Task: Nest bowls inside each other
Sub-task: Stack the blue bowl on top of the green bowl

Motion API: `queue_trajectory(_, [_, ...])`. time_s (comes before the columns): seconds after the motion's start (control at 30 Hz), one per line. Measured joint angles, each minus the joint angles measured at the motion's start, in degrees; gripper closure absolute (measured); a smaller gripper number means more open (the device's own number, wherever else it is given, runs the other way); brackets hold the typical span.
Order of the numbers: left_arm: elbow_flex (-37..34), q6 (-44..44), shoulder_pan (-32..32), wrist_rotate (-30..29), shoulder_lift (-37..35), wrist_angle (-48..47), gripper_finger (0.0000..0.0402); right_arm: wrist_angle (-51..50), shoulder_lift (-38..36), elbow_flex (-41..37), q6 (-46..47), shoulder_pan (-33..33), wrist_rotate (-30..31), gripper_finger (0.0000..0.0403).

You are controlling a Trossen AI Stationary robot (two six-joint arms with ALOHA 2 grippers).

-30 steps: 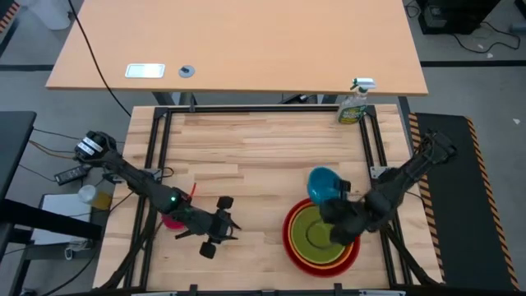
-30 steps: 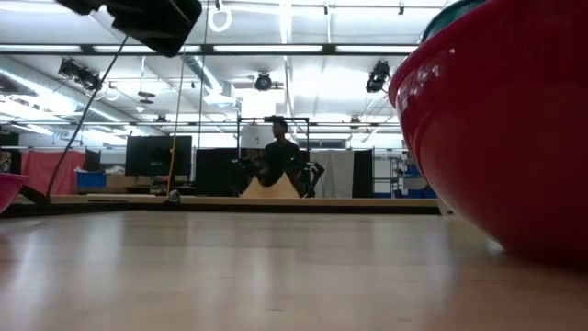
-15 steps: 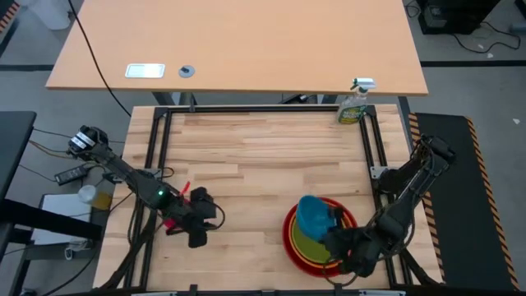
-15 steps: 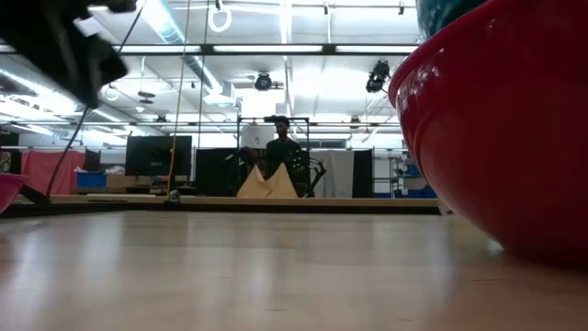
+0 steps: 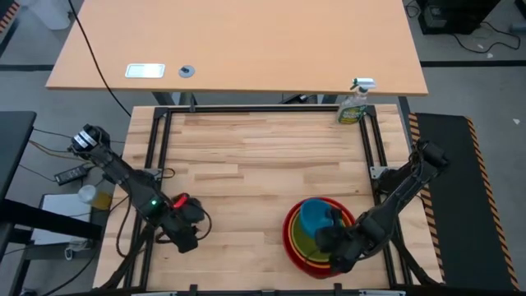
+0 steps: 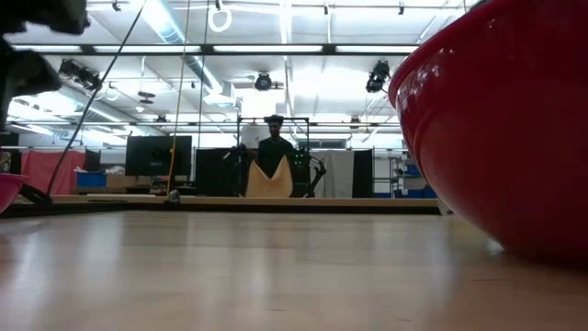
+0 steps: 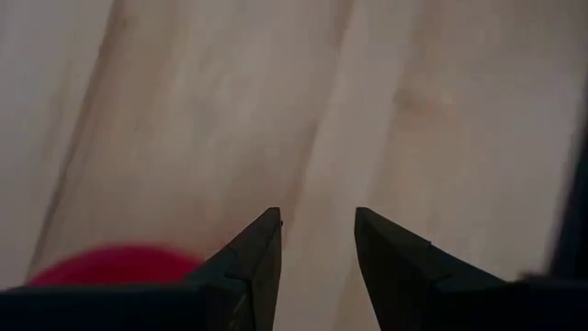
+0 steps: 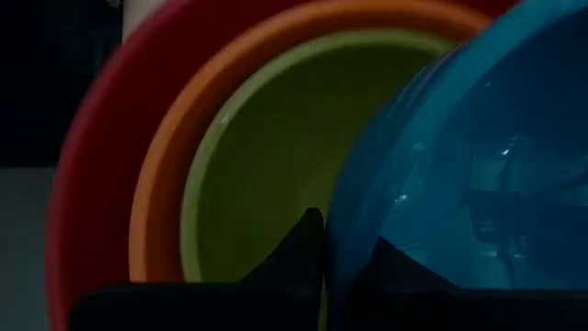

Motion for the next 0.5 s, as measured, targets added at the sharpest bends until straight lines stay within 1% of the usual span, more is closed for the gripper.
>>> queue_trajectory(0.17, [0.0,-4.73,-0.03,0.05,1.74,-8.16,0.026,-0.18,2.71,0.0,1.38,-1.74,-3.49,0.0351])
queue_trajectory(0.27, [0.0,-6.44,-0.05,0.13,1.79,-10.59,0.026,-0.57,3.83,0.0,3.08,-2.73,-4.9,0.0332])
queue_trajectory(0.37, [0.0,-8.92,-0.05,0.25,1.77,-11.9,0.026,-0.53,4.58,0.0,5.11,-3.42,-5.77,0.0303])
queue_trajectory(0.5, [0.0,-13.76,-0.05,2.66,2.1,-14.23,0.026,-0.59,4.48,0.0,7.55,-4.06,-5.78,0.0251])
